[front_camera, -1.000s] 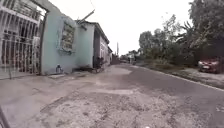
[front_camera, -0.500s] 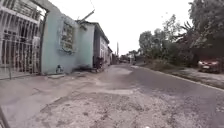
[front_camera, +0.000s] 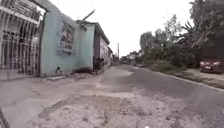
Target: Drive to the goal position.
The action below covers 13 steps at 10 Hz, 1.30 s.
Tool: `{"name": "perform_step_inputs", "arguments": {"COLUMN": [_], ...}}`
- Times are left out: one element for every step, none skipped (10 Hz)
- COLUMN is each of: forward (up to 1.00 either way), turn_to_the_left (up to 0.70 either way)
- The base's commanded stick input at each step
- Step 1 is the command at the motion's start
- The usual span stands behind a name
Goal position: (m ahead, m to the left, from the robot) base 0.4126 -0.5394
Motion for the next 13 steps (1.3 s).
{"name": "perform_step_inputs", "arguments": {"forward": [0.85, 0.85, 0.85, 0.85, 0.85, 0.85, 0.48, 0.08, 0.0, 0.0, 0.0, 0.0, 0.0], "turn_to_the_left": [0.0, 0.0, 0.0, 0.0, 0.0, 0.0, 0.0, 0.0, 0.0, 0.0, 0.0, 0.0, 0.0]}}
